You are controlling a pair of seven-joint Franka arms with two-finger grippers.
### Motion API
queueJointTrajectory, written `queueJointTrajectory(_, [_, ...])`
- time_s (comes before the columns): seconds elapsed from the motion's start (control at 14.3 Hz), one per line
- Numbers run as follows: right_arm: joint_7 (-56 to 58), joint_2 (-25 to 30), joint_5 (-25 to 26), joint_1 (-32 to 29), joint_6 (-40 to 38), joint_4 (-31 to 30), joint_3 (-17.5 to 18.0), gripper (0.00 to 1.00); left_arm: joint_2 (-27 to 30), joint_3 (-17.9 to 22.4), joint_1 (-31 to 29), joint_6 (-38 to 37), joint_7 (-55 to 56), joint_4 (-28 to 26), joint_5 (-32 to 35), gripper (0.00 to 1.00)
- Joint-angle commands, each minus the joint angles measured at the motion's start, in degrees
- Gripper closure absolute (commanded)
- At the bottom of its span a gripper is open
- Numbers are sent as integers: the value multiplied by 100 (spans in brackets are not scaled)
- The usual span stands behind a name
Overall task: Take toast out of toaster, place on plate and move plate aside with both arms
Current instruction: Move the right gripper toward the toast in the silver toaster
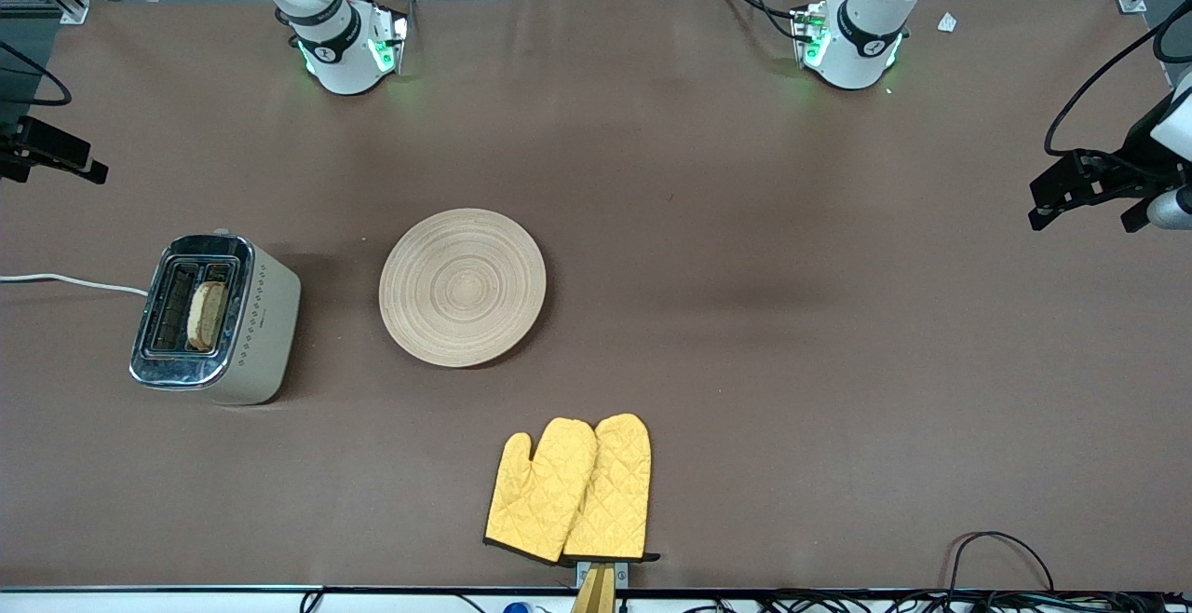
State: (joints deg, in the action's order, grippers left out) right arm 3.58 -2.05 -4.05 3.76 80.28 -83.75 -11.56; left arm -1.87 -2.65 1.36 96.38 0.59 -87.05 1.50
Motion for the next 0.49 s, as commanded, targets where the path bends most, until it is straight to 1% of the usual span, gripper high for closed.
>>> queueJointTrajectory(0.0, [-59,161,106,2,85,-186,49,0,-16,-8,13,-67,2,100,69,0])
queueJointTrajectory(0.21, [-59,126,123,10,154,-194,40,0,-24,-17,13,-67,-50,100,70,0])
queueJointTrajectory(0.28, [-59,82,202,2,303,-229,49,0,-24,-17,5,-67,-59,92,70,0])
queueJointTrajectory(0.35, [-59,-49,237,2,548,-282,49,0,-24,-25,5,-67,-59,83,61,0])
queueJointTrajectory(0.42, [-68,-294,247,-7,777,-378,40,0,-24,-17,5,-67,-50,83,69,0])
